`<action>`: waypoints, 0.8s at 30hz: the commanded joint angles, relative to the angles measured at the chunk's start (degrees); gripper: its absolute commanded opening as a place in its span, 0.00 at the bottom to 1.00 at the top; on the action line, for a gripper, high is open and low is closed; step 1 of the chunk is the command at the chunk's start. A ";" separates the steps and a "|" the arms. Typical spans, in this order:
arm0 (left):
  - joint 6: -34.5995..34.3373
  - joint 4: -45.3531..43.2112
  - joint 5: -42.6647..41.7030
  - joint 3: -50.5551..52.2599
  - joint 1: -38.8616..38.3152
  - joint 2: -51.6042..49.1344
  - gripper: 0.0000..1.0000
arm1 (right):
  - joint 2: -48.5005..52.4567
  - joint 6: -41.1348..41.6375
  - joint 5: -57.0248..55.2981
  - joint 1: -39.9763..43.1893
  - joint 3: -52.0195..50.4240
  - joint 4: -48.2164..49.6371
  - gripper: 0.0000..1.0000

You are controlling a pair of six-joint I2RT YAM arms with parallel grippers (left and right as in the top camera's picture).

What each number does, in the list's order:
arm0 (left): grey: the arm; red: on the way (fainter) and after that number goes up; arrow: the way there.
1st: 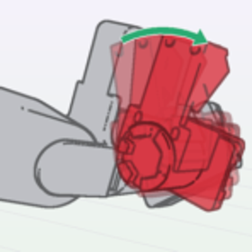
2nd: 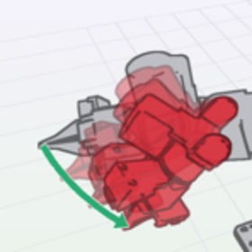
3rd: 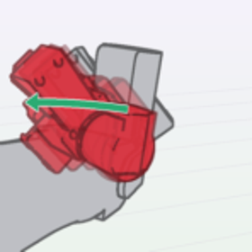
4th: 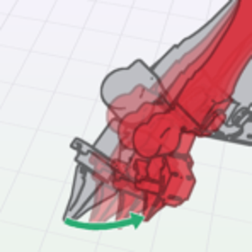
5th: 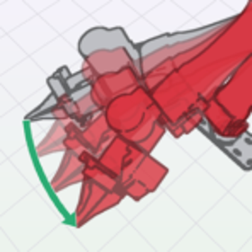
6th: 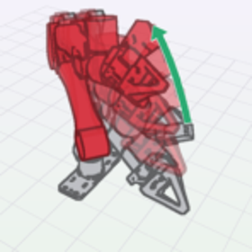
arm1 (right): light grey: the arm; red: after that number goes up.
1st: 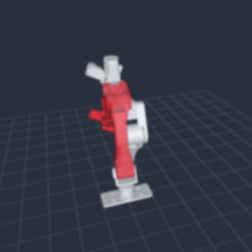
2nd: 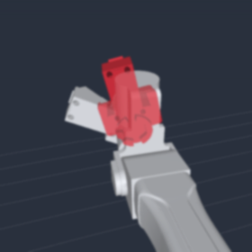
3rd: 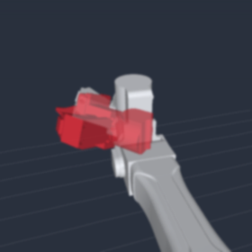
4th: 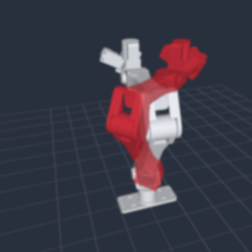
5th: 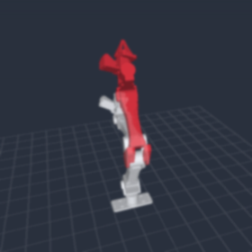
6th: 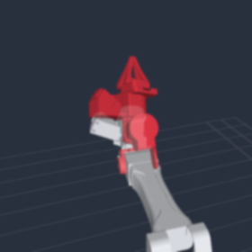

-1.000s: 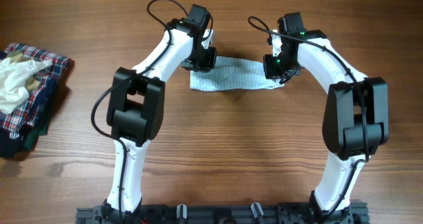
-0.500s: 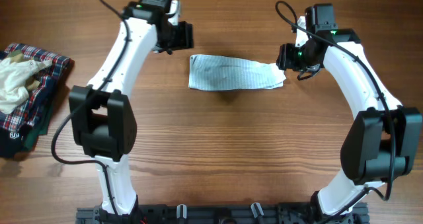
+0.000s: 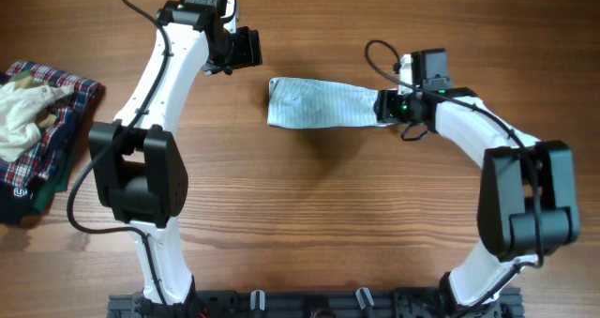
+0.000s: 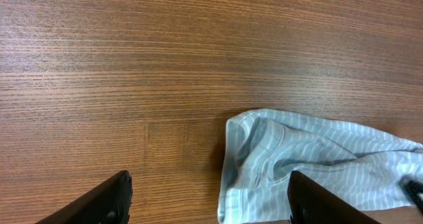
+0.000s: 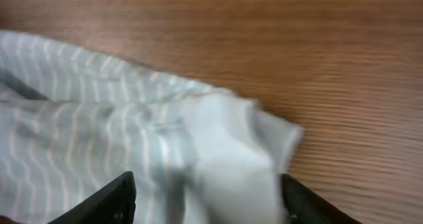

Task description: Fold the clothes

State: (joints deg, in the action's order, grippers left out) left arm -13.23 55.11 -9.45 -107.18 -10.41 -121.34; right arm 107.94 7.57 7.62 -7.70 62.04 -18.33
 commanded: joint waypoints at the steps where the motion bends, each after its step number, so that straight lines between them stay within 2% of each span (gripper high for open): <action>1: -0.72 0.13 0.13 0.15 0.09 0.44 0.75 | 4.02 5.29 -9.99 -2.29 -0.57 -0.83 0.67; 8: -0.72 0.48 0.13 0.15 0.09 0.44 0.75 | 5.75 6.32 -10.62 -2.40 -0.28 1.25 0.73; 12: -0.72 0.90 0.13 0.15 0.09 0.44 0.75 | 4.07 11.56 -10.67 -2.40 -0.02 0.79 0.73; 24: -0.72 1.11 0.13 0.15 0.09 0.44 0.75 | -0.20 8.85 -10.67 -2.40 0.00 1.49 0.78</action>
State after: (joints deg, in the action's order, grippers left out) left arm -13.23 56.21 -9.45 -107.18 -10.41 -121.34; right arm 109.60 16.64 -1.58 -10.50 62.70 -16.64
